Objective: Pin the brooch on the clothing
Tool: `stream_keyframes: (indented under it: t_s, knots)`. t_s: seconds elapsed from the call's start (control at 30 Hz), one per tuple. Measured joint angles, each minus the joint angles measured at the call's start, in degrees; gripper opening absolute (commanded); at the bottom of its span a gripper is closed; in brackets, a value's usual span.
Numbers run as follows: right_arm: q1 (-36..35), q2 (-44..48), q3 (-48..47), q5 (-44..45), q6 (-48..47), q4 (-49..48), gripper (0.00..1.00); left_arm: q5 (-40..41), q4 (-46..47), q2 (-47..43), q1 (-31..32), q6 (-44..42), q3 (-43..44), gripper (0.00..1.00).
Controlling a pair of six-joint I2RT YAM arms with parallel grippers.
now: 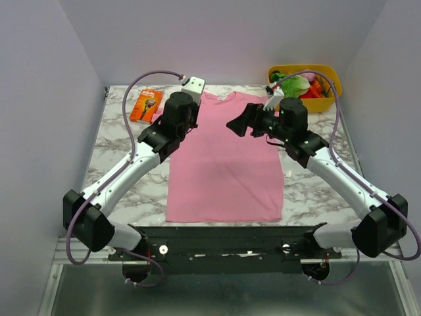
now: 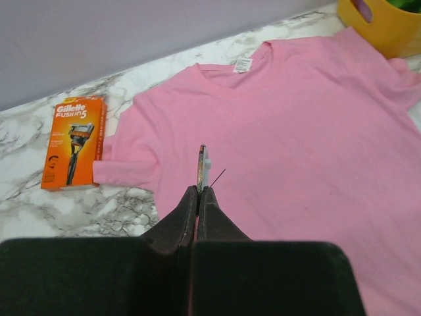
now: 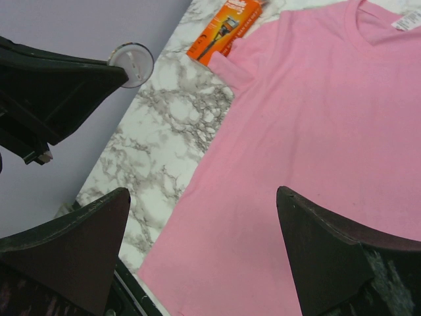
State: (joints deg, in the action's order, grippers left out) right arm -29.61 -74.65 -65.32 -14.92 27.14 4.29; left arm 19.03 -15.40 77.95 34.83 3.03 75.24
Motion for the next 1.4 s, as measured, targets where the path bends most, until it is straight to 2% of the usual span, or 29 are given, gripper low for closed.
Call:
stream_keyframes:
  t_s: [0.17,0.27,0.4,0.5,0.67,0.83,1.03,1.2,1.4]
  knots:
    - [2.43,-2.27,-0.20,-1.92,0.33,1.40,1.00,6.16,2.86,6.21,-0.02,-2.69,1.14,0.00]
    - [3.67,-3.13,-0.31,-3.23,0.39,1.86,1.00,8.31,2.56,12.76,-0.35,-5.42,5.68,0.00]
    - [5.01,-4.74,-1.11,-4.92,0.42,1.99,1.00,6.80,2.67,19.23,-1.38,-10.75,8.31,0.00]
    - [6.23,-5.60,-1.18,-6.16,0.42,2.25,1.00,3.78,3.96,20.94,-2.75,-13.62,7.78,0.00]
    - [8.37,-6.75,-1.18,-7.85,0.26,2.34,1.00,-0.72,12.52,21.46,-6.14,-20.70,2.78,0.00]
    - [9.92,-8.37,-1.16,-9.38,0.22,2.34,1.00,-2.78,17.66,25.24,-7.72,-27.26,1.88,0.00]
    - [11.10,-9.77,-1.16,-10.60,0.04,2.40,1.00,-7.21,18.16,30.42,-9.62,-30.91,2.25,0.00]
    - [11.82,-10.32,-1.16,-11.47,-0.22,2.40,1.00,-6.56,18.49,34.75,-10.47,-32.20,4.68,0.00]
    - [12.79,-11.43,-1.16,-12.24,-0.22,2.43,1.00,-0.07,16.87,40.83,-9.66,-31.23,11.72,0.00]
